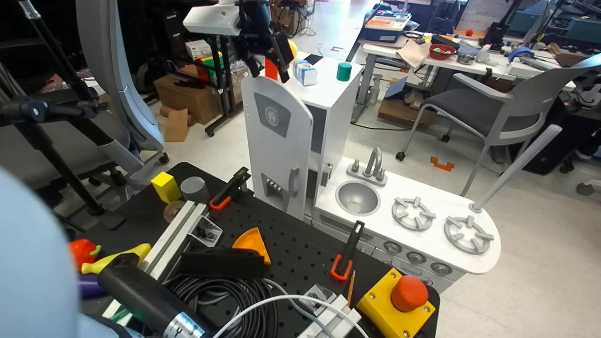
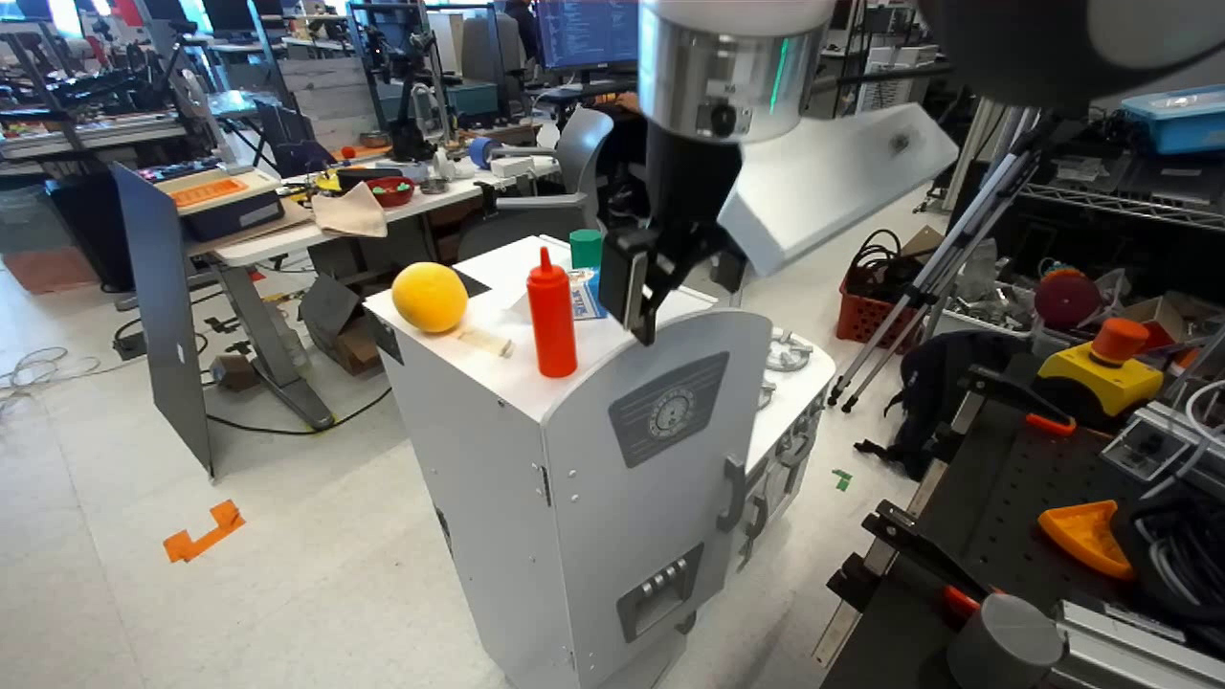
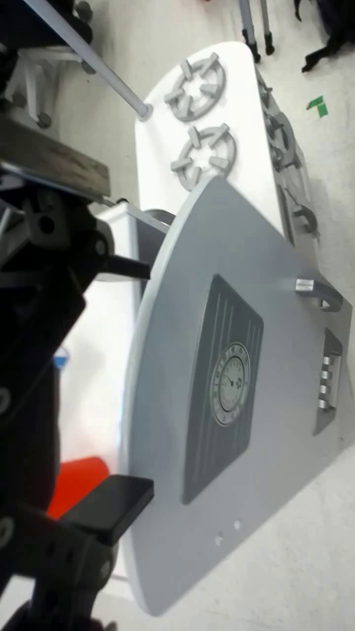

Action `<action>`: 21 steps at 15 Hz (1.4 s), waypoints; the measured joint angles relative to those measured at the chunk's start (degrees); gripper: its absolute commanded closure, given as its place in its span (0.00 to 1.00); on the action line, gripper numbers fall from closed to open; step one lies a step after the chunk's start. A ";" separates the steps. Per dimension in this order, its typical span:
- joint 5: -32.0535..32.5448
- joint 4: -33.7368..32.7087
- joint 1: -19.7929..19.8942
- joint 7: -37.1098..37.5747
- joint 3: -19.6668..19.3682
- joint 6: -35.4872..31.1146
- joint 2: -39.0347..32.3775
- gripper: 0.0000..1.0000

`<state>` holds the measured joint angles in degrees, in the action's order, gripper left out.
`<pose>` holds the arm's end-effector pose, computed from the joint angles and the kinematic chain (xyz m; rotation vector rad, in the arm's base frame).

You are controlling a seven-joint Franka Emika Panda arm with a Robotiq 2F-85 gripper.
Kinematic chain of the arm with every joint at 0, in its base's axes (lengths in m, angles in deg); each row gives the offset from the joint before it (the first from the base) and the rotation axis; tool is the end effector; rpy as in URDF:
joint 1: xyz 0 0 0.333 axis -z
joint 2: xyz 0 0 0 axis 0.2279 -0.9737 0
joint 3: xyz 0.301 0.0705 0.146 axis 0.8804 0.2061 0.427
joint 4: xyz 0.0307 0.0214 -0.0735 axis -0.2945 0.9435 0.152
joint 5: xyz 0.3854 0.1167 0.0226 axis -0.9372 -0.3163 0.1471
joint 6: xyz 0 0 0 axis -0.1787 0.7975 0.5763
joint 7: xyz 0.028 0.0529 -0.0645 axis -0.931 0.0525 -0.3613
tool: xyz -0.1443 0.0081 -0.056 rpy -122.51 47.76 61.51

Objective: Close the door of the cabinet

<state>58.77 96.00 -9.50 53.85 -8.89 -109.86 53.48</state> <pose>0.5173 0.2176 0.2498 2.9155 -0.1284 0.3982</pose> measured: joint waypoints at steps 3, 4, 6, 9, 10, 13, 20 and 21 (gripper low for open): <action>10.84 0.04 2.94 7.47 -1.59 0.00 4.68 0.00; 15.06 0.01 4.23 10.79 -1.63 0.00 5.83 0.00; 24.00 -0.04 6.45 18.74 -1.55 0.04 7.33 0.00; 32.50 0.07 7.58 29.04 -1.79 1.92 8.22 0.00; 32.44 0.25 8.26 29.74 -1.01 3.48 8.24 0.00; 30.76 1.08 9.25 29.84 0.65 7.63 8.23 0.00; 30.45 1.21 9.27 29.84 0.78 7.90 8.23 0.00; 30.45 1.21 9.27 29.84 0.78 7.90 8.23 0.00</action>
